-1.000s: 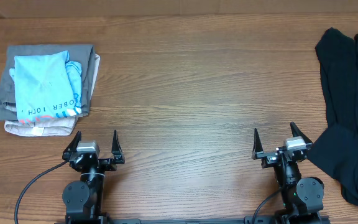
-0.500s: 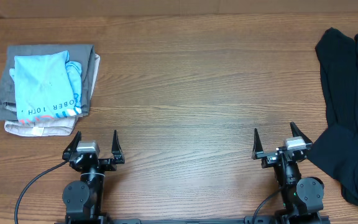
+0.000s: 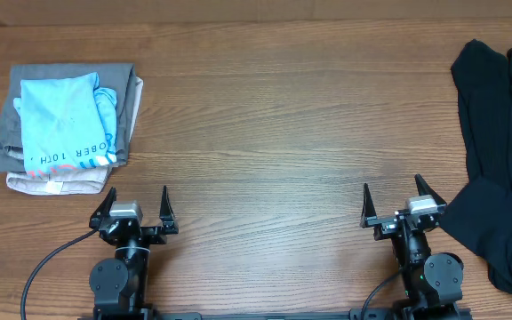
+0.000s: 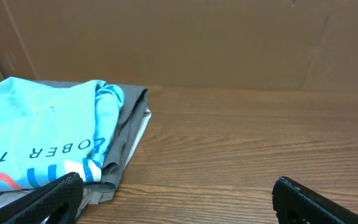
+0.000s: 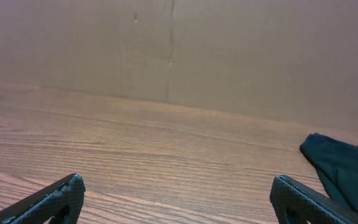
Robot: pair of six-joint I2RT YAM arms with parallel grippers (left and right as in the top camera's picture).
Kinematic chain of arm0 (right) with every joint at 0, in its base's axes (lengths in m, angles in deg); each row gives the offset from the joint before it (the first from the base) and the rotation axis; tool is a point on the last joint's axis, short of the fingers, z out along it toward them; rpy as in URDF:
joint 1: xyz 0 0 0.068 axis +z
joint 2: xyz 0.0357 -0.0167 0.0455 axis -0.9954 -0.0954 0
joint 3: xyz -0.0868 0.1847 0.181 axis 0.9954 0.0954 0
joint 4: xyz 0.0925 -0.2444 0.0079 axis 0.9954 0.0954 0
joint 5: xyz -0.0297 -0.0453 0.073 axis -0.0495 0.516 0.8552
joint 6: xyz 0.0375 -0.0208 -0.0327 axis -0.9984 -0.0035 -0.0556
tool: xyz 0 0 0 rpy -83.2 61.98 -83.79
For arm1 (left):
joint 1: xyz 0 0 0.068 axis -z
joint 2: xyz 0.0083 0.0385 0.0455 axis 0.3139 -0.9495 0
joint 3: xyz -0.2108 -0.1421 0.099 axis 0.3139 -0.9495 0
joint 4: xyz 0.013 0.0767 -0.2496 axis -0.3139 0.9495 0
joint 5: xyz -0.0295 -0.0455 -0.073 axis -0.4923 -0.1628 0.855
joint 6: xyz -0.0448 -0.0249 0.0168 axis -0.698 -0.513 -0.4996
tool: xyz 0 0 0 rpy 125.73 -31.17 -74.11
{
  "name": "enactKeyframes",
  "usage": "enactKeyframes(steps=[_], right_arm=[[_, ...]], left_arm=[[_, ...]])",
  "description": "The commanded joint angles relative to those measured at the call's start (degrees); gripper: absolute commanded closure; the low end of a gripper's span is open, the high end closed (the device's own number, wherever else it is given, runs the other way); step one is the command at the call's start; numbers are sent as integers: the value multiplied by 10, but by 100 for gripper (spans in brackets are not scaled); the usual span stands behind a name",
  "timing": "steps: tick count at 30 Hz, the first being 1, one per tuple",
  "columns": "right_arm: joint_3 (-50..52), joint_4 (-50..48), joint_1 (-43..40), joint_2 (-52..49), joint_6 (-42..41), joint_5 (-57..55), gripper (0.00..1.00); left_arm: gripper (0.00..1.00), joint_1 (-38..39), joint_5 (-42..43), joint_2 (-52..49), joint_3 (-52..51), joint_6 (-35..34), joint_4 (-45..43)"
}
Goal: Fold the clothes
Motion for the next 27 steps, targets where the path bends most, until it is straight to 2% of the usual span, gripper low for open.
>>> enactKeyframes(steps=[1, 27], right_arm=[[6, -3, -2, 6, 3, -4, 0], [6, -3, -2, 6, 3, -4, 0]], left_arm=[[0, 2, 2, 7, -3, 11, 0], [0, 10, 0, 6, -3, 11, 0]])
